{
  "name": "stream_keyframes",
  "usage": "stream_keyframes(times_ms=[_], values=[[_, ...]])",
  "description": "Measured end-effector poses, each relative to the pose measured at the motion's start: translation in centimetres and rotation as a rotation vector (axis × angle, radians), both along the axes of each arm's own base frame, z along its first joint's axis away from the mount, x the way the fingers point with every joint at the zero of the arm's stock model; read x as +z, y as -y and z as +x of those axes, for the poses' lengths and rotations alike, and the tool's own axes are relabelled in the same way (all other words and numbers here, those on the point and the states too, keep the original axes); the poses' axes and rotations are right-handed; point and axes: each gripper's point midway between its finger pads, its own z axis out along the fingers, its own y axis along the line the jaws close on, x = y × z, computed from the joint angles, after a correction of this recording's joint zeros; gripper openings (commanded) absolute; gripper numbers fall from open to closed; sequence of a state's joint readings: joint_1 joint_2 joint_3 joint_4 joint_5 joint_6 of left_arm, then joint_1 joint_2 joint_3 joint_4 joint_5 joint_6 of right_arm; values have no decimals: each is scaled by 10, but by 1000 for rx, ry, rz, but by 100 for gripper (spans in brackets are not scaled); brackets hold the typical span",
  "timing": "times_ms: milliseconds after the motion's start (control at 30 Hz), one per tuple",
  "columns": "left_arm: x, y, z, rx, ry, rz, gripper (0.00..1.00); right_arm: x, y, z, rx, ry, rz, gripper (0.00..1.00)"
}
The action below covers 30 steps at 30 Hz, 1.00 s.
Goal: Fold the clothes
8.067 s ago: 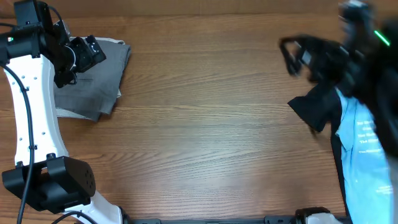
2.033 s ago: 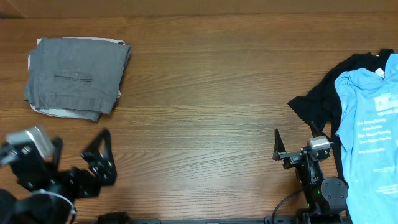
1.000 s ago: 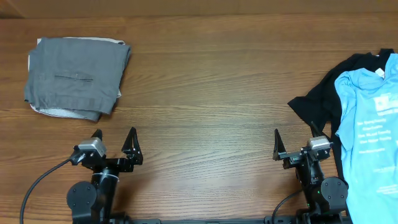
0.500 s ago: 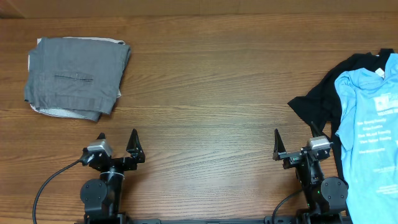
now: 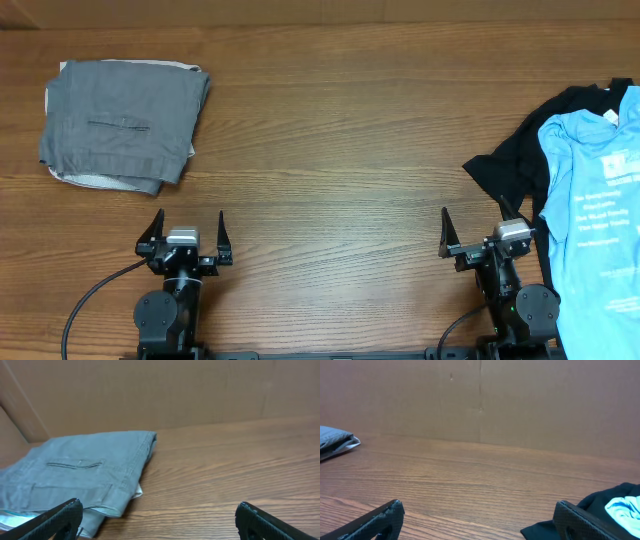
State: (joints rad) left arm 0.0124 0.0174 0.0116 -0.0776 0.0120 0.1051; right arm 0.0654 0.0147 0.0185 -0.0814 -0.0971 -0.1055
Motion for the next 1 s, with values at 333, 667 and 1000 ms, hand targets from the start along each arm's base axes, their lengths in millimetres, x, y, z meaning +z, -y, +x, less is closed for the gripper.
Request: stream_keyframes(times_ms=[333,667,1000], values=[[0,-2,0,10,0,20,100,0,0,0,0,1,0,100],[1,-16,-1,101,10,-127,100,0,0,0,0,0,0,100],[1,-17,-1,112,12,-150,100,0,0,0,0,0,0,100]])
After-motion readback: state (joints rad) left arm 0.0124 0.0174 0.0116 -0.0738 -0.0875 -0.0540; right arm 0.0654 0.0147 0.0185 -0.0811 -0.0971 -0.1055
